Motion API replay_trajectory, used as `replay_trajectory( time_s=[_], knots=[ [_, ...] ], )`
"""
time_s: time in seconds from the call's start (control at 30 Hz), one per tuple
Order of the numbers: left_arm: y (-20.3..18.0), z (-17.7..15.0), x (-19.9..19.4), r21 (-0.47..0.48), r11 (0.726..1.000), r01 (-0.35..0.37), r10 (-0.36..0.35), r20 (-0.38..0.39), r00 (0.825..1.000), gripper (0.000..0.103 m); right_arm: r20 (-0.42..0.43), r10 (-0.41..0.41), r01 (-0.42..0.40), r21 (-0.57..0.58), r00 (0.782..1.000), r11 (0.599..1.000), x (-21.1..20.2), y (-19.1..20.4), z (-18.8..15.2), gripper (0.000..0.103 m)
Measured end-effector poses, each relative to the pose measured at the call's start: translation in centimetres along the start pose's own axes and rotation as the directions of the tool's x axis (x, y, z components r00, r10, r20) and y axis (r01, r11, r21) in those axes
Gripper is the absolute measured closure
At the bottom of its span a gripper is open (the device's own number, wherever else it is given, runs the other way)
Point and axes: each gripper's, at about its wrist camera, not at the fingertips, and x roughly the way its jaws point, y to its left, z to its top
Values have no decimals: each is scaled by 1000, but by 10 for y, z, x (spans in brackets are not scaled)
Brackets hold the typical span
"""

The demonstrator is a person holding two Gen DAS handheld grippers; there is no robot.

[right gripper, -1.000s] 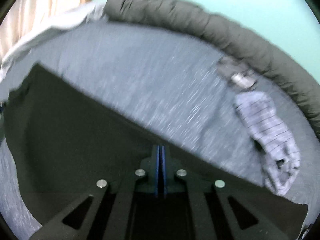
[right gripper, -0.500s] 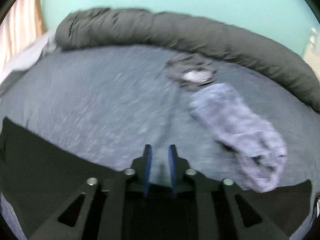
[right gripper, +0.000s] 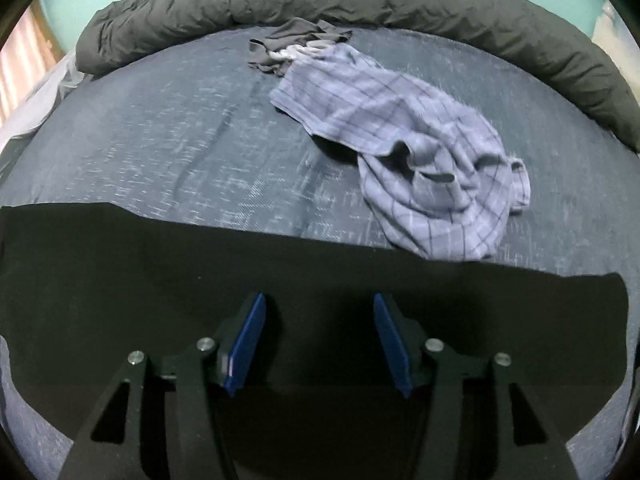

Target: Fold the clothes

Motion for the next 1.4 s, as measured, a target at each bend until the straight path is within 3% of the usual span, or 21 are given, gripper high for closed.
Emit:
replay_trajectory(
  time_s=[0.1, 0.2, 0.23, 0.27, 0.37, 0.63, 0.73, 0.93, 1.03, 1.27, 1.4],
  knots=[
    [0, 0, -1, 2, 1000, -1, 1, -1, 1000, 67, -1, -6, 6, -12, 1000, 1000, 5, 3, -2, 47],
    [1, 0, 0, 4, 1000, 0, 0, -1, 1000, 67, 9, -5, 5, -33, 1000, 999, 8, 7, -3, 74],
    [1, 0, 0, 4, 1000, 0, 0, -2, 1000, 67, 17, -14, 14, -46, 1000, 999, 7, 10, -3, 91],
    [1, 0, 0, 3, 1000, 0, 0, -2, 1000, 67, 25, -26, 27, -60, 999, 998, 6, 14, -4, 97],
    [1, 0, 0, 1, 1000, 1, -1, -3, 1000, 67, 46, -36, 38, -66, 998, 997, 2, 16, -5, 100],
    [2, 0, 0, 5, 1000, 0, 0, -6, 1000, 67, 199, -24, 19, 27, 980, 999, -31, 8, 5, 101],
    [3, 0, 1, 4, 1000, 1, -1, -8, 1000, 67, 187, -46, 43, 18, 981, 999, -27, 16, 4, 101],
    [5, 0, 1, -7, 1000, 8, -8, -11, 1000, 67, 58, -10, 3, 111, 998, 994, 13, 3, 2, 99],
    [4, 1, 2, -6, 1000, 3, -3, -10, 1000, 67, 88, -29, 14, 161, 996, 987, -1, -19, -1, 83],
    [5, 0, 2, -10, 1000, 2, -2, -9, 1000, 66, 116, -149, 107, 312, 982, 944, -41, -94, -18, 82],
    [6, 0, 2, -23, 1000, 5, -5, -7, 1000, 65, 104, -215, 156, 407, 971, 900, -59, -135, -49, 68]
  ],
)
